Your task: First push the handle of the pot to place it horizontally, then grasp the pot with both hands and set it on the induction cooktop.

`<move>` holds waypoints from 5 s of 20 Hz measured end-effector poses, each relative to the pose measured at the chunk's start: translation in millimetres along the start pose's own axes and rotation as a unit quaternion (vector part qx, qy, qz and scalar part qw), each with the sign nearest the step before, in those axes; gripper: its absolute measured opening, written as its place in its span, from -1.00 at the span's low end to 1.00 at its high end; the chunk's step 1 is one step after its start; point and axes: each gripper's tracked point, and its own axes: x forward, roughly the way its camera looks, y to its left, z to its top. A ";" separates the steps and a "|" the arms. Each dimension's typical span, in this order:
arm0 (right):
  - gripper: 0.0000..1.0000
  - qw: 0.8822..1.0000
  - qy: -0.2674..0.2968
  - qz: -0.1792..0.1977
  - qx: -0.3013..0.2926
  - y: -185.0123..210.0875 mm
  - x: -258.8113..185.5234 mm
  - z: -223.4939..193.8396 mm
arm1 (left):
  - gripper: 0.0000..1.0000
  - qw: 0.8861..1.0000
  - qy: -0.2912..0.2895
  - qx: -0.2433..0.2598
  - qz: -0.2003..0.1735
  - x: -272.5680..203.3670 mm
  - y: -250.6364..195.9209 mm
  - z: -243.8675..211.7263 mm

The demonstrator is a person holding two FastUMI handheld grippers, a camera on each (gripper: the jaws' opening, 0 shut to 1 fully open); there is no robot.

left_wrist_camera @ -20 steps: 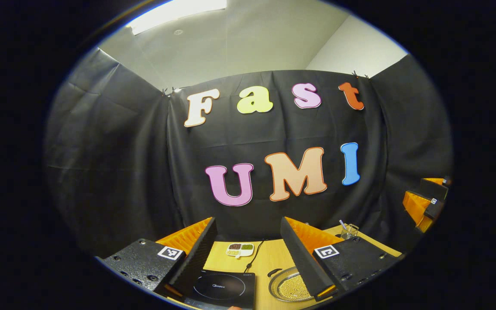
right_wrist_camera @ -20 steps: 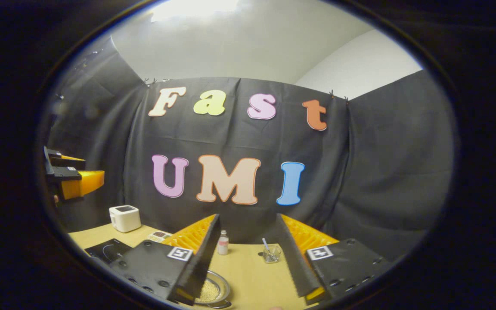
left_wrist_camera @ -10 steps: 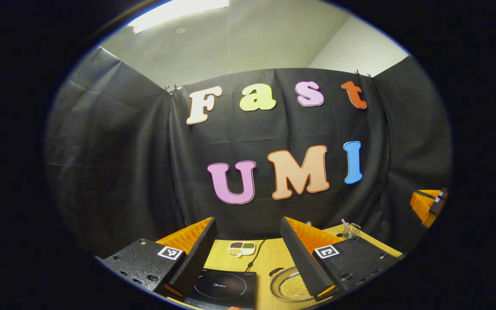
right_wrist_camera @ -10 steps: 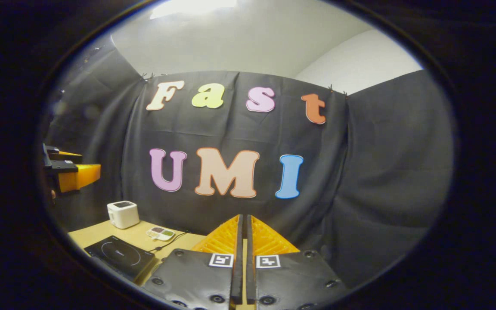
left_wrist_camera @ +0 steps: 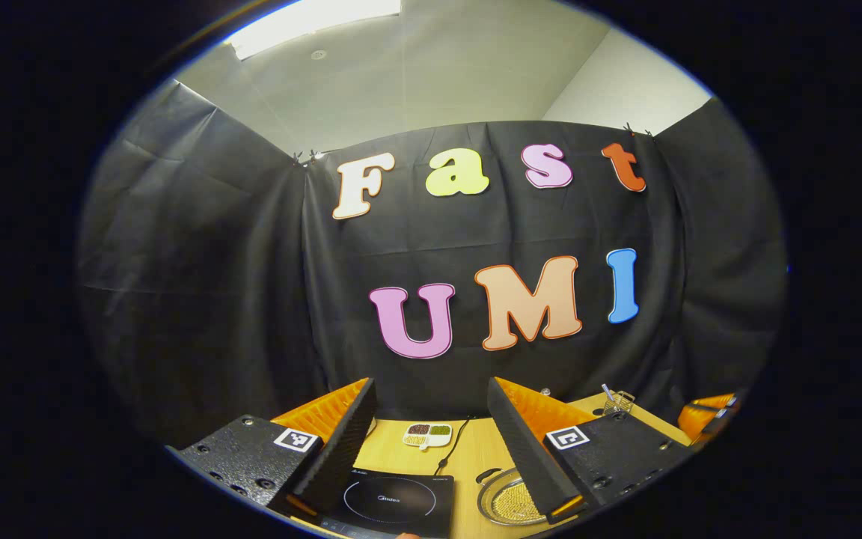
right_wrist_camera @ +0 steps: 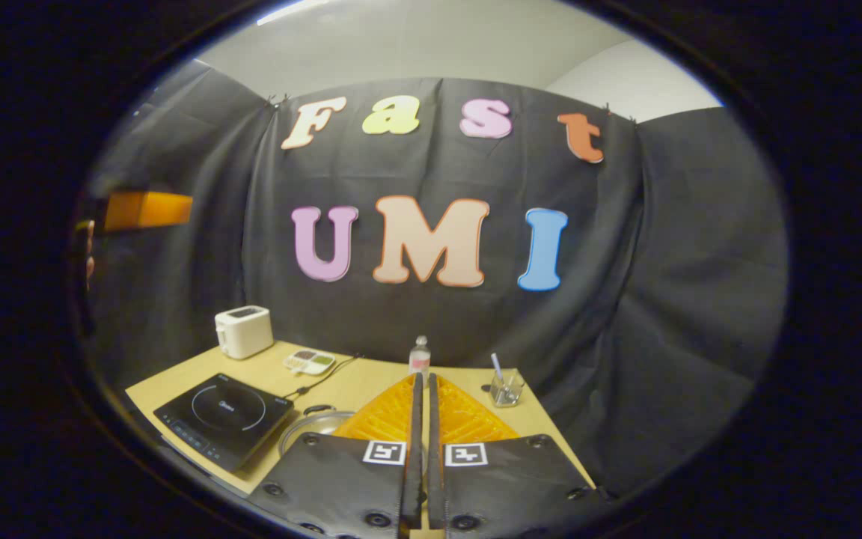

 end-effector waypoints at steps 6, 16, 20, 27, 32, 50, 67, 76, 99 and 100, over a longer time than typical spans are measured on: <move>-0.89 0.992 0.110 0.054 0.004 28.0 7.4 -99.3 | 0.92 1.000 0.002 0.000 0.017 -2.5 12.4 -1.1; -0.89 0.951 0.275 0.143 -0.011 63.7 6.0 -229.6 | 0.92 0.997 0.001 0.005 0.075 -13.2 46.0 -1.2; -0.80 0.933 0.320 0.163 -0.022 69.7 4.4 -262.7 | 0.92 0.994 0.008 0.007 0.106 -19.7 63.1 -7.0; -0.94 0.923 0.354 0.146 -0.041 46.4 19.8 -287.8 | 0.90 0.989 0.028 0.003 0.147 -27.8 83.7 -19.8; -0.94 0.929 0.345 0.121 -0.057 14.0 44.7 -283.6 | 0.90 0.987 0.034 0.007 0.154 -27.6 82.2 -23.3; -0.94 0.947 0.312 0.043 -0.056 -61.7 105.7 -263.9 | 0.92 0.988 0.055 0.007 0.143 -16.2 64.1 -34.6; -0.76 0.972 0.232 0.011 0.025 -57.5 95.8 -192.8 | 0.92 0.988 0.118 -0.046 0.092 5.0 44.2 -100.2; 1.00 0.972 0.225 0.010 0.062 -44.7 112.6 -189.9 | 0.92 0.984 0.148 -0.055 0.084 6.5 51.2 -127.5; 1.00 0.918 0.394 -0.013 0.051 -25.7 154.7 -312.3 | 0.94 0.954 0.287 -0.083 0.005 28.9 29.7 -230.0; 0.97 0.917 0.396 -0.013 0.048 -25.6 155.1 -314.2 | 0.96 0.949 0.301 -0.090 -0.010 33.0 21.9 -239.9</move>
